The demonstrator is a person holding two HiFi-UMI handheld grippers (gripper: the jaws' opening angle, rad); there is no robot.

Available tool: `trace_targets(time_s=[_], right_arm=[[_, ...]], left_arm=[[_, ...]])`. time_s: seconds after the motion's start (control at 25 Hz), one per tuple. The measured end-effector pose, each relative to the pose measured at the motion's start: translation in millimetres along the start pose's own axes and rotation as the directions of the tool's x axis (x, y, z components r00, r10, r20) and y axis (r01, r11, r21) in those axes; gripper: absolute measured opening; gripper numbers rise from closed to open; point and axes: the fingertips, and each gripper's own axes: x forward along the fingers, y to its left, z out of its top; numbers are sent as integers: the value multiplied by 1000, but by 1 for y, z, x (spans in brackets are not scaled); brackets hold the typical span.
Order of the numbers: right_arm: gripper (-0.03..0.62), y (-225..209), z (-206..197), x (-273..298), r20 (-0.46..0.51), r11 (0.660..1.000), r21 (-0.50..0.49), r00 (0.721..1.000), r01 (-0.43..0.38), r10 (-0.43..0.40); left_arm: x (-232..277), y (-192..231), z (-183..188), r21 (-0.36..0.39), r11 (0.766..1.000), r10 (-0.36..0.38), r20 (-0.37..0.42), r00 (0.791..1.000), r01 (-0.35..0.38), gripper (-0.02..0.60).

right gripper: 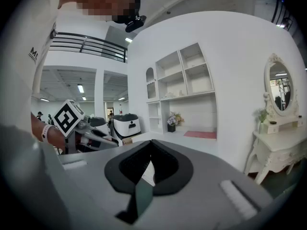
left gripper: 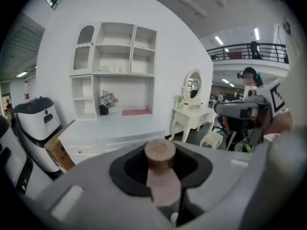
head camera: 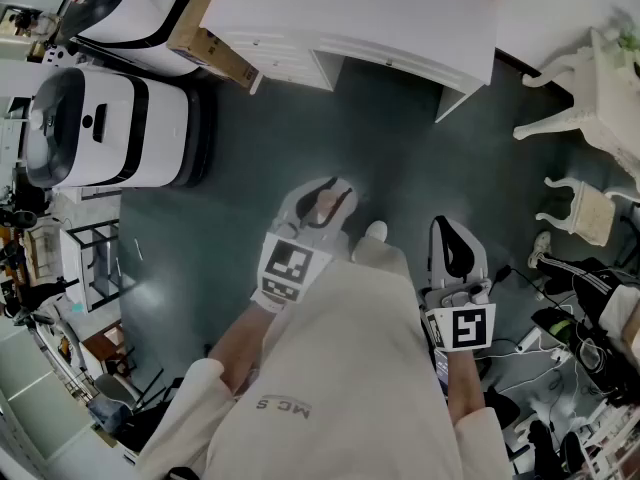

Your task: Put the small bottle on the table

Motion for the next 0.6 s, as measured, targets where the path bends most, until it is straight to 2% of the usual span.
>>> trace_targets(time_s=[0.36, 0.52, 0.6], right_arm=[[0, 46, 3, 3, 21, 998, -19, 998, -57, 57], [-2, 60, 15, 1, 74, 990, 49, 989, -132, 128], [-2, 63, 15, 4, 65, 988, 29, 987, -149, 147]], left_arm=[[-49, 2, -14, -46, 997, 71, 33, 997, -69, 109], [-62, 8, -11, -54, 994, 100, 51, 994, -98, 109], [-63, 11, -10, -64, 992, 116, 60, 991, -112, 109]])
